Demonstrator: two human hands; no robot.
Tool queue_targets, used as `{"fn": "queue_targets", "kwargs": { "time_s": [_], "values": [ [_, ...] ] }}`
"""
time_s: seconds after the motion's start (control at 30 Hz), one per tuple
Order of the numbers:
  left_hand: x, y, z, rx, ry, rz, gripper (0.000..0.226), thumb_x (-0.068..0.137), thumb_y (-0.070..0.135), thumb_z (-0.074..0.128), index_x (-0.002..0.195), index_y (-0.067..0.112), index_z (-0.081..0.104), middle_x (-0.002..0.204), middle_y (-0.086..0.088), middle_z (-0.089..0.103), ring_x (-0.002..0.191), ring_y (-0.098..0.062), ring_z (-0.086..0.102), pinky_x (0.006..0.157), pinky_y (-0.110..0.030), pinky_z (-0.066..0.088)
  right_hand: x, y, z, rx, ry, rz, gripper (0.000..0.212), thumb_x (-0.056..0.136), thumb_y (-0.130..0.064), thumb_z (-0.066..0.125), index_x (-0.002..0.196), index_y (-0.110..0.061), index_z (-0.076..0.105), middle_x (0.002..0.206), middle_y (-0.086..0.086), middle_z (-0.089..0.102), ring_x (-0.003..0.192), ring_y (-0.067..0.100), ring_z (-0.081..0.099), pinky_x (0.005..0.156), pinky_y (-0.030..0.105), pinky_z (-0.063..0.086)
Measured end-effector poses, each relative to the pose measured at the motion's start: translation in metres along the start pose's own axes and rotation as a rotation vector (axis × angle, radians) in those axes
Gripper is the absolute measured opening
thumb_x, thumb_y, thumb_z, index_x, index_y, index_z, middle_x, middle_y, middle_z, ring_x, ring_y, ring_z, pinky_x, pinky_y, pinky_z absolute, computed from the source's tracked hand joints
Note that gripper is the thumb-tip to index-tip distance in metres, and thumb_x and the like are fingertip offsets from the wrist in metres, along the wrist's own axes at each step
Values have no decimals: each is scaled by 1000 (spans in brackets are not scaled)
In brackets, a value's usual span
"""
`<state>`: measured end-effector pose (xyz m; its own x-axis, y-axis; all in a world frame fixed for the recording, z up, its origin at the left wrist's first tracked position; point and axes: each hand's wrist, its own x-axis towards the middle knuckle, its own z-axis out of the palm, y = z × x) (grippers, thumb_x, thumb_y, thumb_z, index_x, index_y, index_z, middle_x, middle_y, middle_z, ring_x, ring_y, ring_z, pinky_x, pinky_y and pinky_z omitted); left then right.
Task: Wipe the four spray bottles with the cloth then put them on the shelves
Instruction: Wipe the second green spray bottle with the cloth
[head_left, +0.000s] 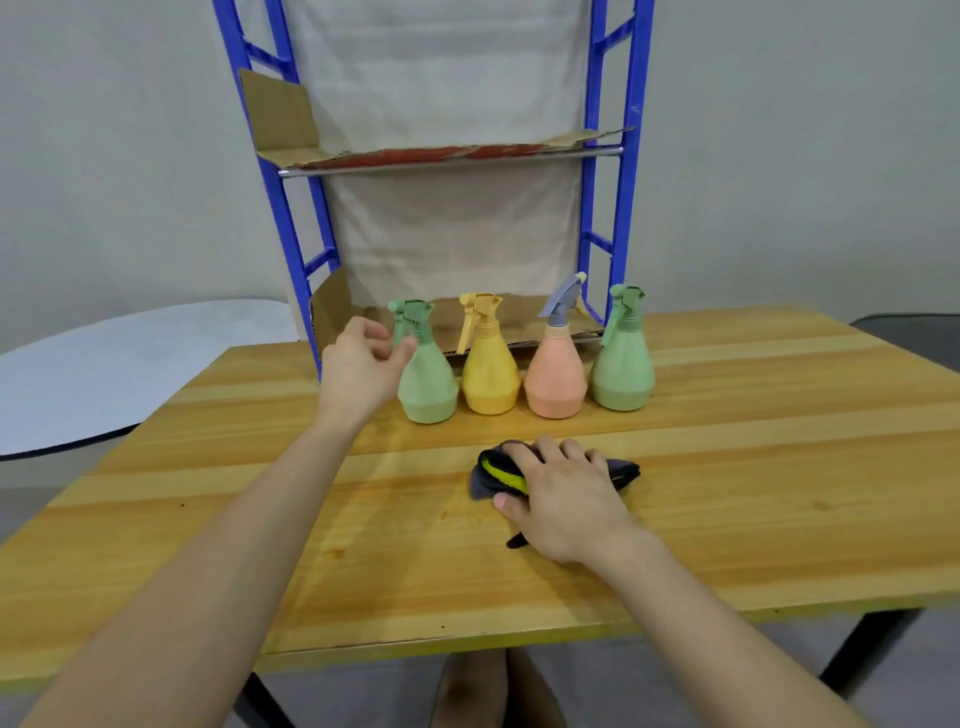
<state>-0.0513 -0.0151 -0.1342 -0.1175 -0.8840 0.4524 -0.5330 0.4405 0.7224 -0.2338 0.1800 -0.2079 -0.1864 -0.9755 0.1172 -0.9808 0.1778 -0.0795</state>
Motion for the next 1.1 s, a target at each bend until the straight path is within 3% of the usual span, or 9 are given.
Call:
{"fn": "queue_targets", "kwargs": {
  "time_s": [0.13, 0.27, 0.37, 0.43, 0.53, 0.73, 0.87, 0.97, 1.1],
  "values": [
    [-47, 6, 1, 117, 46, -60, 35, 102, 53, 64, 105, 19, 65, 83, 7, 70, 85, -20, 71, 67, -34, 50, 0, -2, 1, 3, 13, 5, 64, 105, -63, 41, 160, -31, 36, 147, 3, 51, 136, 33, 46, 115, 56, 35],
    [-71, 26, 37, 308, -620, -180, 90, 98, 82, 28, 110, 8, 76, 102, -10, 77, 90, -25, 69, 82, -40, 56, -3, -9, -1, 56, -7, 61, 66, 102, -61, 25, 159, -31, 38, 147, 3, 52, 135, 32, 46, 117, 56, 32],
    [-74, 54, 52, 292, -881, -192, 53, 108, 58, 43, 103, 13, 70, 82, -7, 63, 71, -19, 54, 64, -30, 42, -10, -7, -15, 331, 4, 115, 59, 107, -47, 22, 161, -27, 38, 147, 6, 59, 136, 30, 49, 120, 51, 30],
    [-72, 55, 58, 187, -871, -251, 40, 97, 52, 62, 84, 15, 66, 76, -6, 61, 69, -22, 55, 63, -31, 41, -15, 2, -28, 647, 21, 180, 51, 113, -38, 28, 161, -28, 39, 138, 6, 65, 129, 27, 55, 110, 43, 39],
    [-77, 49, 53, -73, -775, -253, 37, 91, 45, 72, 100, 9, 67, 89, -4, 67, 83, -22, 60, 74, -34, 45, -21, 22, -35, 815, 185, 260, 39, 111, -26, 48, 150, -28, 50, 128, -2, 70, 120, 21, 66, 98, 39, 52],
    [-98, 67, 2, -386, -657, 72, 20, 108, 17, 64, 113, 3, 51, 91, -9, 78, 81, -13, 65, 74, -23, 50, -24, 41, -61, 935, 19, 244, 97, 71, -38, 73, 162, -36, 38, 141, -10, 68, 123, 17, 68, 109, 41, 53],
    [-102, 62, -46, -344, -566, 178, 11, 110, 18, 60, 115, 22, 52, 88, 3, 78, 76, -7, 65, 72, -23, 51, -24, 23, -71, 1038, -150, 177, 66, 64, -42, 89, 126, -27, 73, 116, 0, 80, 101, 18, 79, 100, 43, 61],
    [-108, 41, -83, -353, -485, 172, 27, 110, 12, 58, 125, 30, 45, 87, 9, 77, 69, -5, 66, 64, -23, 52, -20, -2, -73, 1219, -149, 136, 35, 83, -28, 91, 113, -20, 75, 109, 8, 82, 96, 22, 79, 85, 38, 59],
    [-111, -9, -122, -266, -479, 99, 27, 111, 12, 56, 124, 34, 51, 113, -4, 73, 77, -18, 60, 71, -33, 48, -12, -55, -73, 1314, -294, 177, 36, 82, -12, 89, 114, -13, 72, 113, 17, 80, 93, 27, 78, 74, 39, 62]
  ]
}}
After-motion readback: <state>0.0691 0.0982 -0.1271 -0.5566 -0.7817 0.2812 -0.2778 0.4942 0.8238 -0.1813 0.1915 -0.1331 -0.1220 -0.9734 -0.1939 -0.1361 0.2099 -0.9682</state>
